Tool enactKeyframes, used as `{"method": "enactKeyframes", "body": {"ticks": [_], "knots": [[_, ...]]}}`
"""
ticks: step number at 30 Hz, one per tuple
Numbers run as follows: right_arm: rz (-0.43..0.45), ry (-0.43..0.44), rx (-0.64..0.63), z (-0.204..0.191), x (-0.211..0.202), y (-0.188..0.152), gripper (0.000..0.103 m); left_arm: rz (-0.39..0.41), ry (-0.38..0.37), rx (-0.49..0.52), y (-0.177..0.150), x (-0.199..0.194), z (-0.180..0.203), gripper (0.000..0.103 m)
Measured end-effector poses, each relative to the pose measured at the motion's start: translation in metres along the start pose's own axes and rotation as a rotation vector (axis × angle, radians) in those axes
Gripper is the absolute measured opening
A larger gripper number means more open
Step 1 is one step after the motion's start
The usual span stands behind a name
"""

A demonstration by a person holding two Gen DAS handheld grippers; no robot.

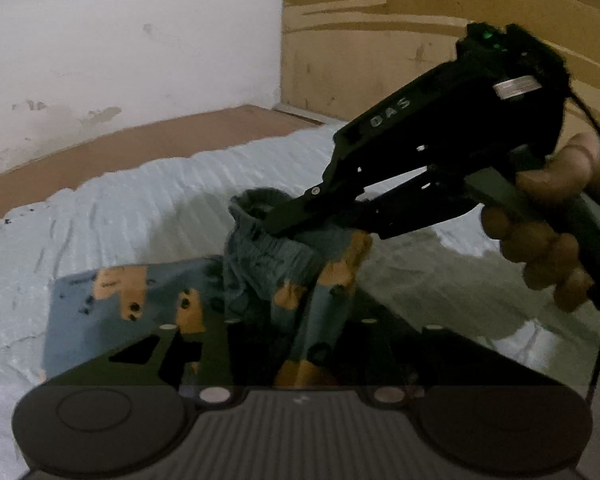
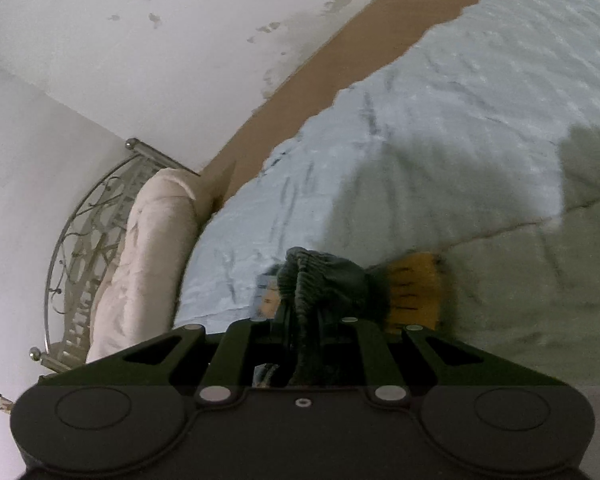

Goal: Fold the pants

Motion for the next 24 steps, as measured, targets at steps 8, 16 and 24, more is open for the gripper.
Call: {"method": "enactKeyframes", "body": {"ticks": [8, 16, 24], "knots": [[0.050, -0.133, 0.068, 0.040, -0.017, -0.012, 0.050, -0.014, -0.083, 0.053, -0.020, -0.018, 0.017, 0.070], [0.103, -0.269, -0.163, -0.017, -0.015, -0.016, 0.084, 0.006, -0.014, -0.064, -0.054, -0.052, -0.028, 0.086], [-0.031, -0.478, -0.212, 0.011, 0.012, -0.034, 0.085, -0.056, -0.068, -0.028, -0.090, -0.052, -0.037, 0.087]]}}
Point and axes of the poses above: each gripper's, at about its wrist camera, not at the fingertips, and x roughly the way its jaws point, z to its right, y to its top, the point moved 5 cm from there along x, roughly the way its jaws point, and after that the axes turned 14 degrees about -z, right-handed, at the moved point
